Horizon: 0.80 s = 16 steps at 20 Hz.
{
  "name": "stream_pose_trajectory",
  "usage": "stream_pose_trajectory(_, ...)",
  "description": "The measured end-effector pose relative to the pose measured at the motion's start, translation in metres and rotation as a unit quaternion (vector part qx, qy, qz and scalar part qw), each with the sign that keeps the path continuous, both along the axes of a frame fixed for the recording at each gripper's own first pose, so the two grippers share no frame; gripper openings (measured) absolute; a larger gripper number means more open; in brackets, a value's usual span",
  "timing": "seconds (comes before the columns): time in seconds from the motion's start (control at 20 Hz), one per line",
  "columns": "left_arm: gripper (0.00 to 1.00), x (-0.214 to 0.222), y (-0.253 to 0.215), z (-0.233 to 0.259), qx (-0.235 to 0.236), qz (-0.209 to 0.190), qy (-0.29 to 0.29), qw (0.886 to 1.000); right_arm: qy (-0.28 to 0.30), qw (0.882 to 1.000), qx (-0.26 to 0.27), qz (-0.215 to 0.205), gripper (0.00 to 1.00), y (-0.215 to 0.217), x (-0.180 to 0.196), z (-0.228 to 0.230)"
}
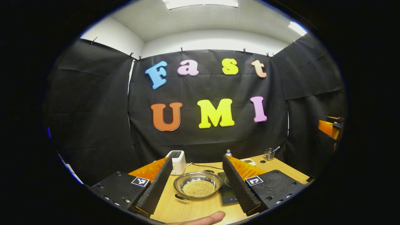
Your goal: First push the handle of the pot to place it horizontally, then grasp the pot with both hands and set it on the induction cooktop.
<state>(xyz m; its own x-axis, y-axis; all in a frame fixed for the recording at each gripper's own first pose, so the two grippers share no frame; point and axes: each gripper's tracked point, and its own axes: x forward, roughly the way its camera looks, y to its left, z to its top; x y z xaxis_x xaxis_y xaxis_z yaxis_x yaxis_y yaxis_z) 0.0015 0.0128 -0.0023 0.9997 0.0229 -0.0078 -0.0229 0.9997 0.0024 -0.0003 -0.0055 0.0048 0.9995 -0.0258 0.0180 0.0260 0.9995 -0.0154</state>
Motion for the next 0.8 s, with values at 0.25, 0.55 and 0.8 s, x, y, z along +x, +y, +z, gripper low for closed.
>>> stream_pose_trajectory(0.25, 0.95, 0.006, 0.005, -0.008, -0.003, 0.002, 0.007, 1.0, -0.003, 1.0, 0.001, 0.0, 0.96, -0.001, 0.001, -0.001)
stream_pose_trajectory(0.55, 0.96, 0.016, 0.017, -0.018, -0.002, 0.013, 0.017, 1.0, 0.001, 1.0, 0.002, 0.003, 0.96, -0.001, 0.005, -0.008)
stream_pose_trajectory(0.8, 0.95, 0.03, 0.035, -0.039, 0.003, 0.045, 0.04, 0.998, 0.005, 1.0, 0.001, 0.0, 0.96, 0.0, 0.01, -0.014)
